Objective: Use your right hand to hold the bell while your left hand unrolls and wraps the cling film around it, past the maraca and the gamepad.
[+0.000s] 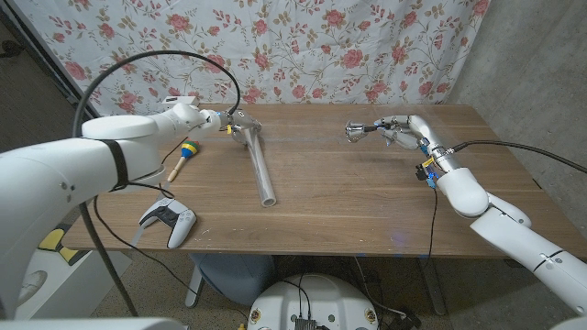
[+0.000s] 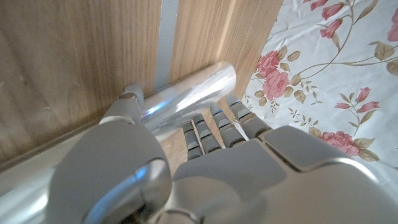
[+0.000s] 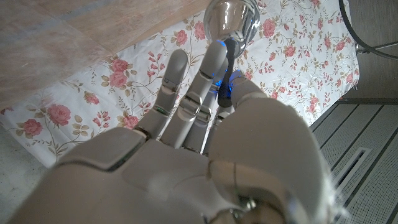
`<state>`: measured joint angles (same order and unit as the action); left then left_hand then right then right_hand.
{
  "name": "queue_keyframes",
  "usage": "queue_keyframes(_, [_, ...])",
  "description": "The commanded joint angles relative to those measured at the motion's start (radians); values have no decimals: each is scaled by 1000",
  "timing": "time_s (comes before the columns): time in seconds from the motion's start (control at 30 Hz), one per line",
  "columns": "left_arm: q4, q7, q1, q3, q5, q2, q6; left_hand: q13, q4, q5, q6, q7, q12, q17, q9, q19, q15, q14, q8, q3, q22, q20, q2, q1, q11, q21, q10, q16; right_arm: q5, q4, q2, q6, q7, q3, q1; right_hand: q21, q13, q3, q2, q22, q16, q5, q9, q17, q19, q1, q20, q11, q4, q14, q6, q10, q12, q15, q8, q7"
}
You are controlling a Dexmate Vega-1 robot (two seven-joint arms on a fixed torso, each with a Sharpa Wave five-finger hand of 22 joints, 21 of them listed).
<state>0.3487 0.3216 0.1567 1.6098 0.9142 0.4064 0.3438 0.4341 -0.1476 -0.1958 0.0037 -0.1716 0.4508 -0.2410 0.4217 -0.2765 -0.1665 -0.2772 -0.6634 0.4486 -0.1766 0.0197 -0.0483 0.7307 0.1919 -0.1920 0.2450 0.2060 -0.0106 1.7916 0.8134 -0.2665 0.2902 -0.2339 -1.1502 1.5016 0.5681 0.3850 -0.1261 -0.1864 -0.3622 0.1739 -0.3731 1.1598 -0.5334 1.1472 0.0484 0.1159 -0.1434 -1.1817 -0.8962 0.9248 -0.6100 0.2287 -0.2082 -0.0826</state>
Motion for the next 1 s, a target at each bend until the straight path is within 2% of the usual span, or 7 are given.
queue_keyframes(0.03, [-1, -37, -9, 4, -13, -16, -27, 10, -5, -2, 5, 0, 27, -3, -6, -66, -18, -69, -12, 4, -4, 15, 7, 8, 12, -26, 51, 16, 0, -1, -1, 0, 9, 4, -7, 6, 2, 9, -3, -2, 0, 7, -3, 6, 7, -7, 152, 2, 1, -10, -10, 2, 3, 1, 0, -1])
queue_keyframes(0.2, [-1, -20, -14, 8, -14, -14, -3, 24, -11, -1, 20, 4, 65, -18, -19, -117, -43, -202, -23, 13, -6, 28, 35, 38, 14, -40, 116, 65, 0, -1, 1, 0, 9, 6, -10, 6, 3, 10, -3, -2, 2, 7, -3, 5, 6, -7, 152, 4, 0, -9, -9, 3, 3, 1, 1, 0])
queue_keyframes(0.3, [0, -9, -13, 13, -8, -11, 12, 49, -16, 6, 40, 2, 111, -48, -32, -148, -48, -278, -32, -3, -9, 34, 52, 68, 17, -47, 167, 109, -1, -2, 0, 0, 9, 6, -9, 6, 4, 10, -3, -2, 2, 7, -3, 7, 7, -8, 152, 1, 0, -9, -8, 3, 3, 0, 1, -1])
queue_keyframes(0.57, [2, 25, -10, 9, -9, 1, 64, 91, -17, 10, 46, 3, 157, -102, -46, -189, -53, -364, -35, -37, -14, 35, 60, 100, 17, -58, 179, 174, 0, -7, 3, -10, 4, 5, -5, 6, 3, 11, -3, -2, 3, 7, -3, 7, 7, -7, 152, 2, 0, -10, -9, 5, 4, 1, 1, -1])
queue_keyframes(0.77, [4, 37, -6, 11, -4, 5, 102, 114, -13, 8, 45, 5, 175, -113, -54, -272, -56, -422, -36, -44, -25, 32, 60, 104, 15, -93, 165, 192, 0, -2, 6, -13, 6, 10, -12, 6, 1, 12, -3, -2, 4, 6, -3, 7, 7, -8, 152, 5, 0, -10, -10, 5, 7, 0, 0, -1])
queue_keyframes(1.0, [6, 44, -3, 5, -6, 9, 138, 129, -10, 8, 38, 11, 186, -117, -61, -322, -57, -463, -35, -47, -35, 33, 59, 103, 14, -118, 156, 198, 0, 5, 8, -17, 10, 19, -24, 6, 6, 13, -2, -2, 4, 6, -3, 8, 8, -9, 152, 6, 0, -11, -12, 4, 5, 0, 0, -4])
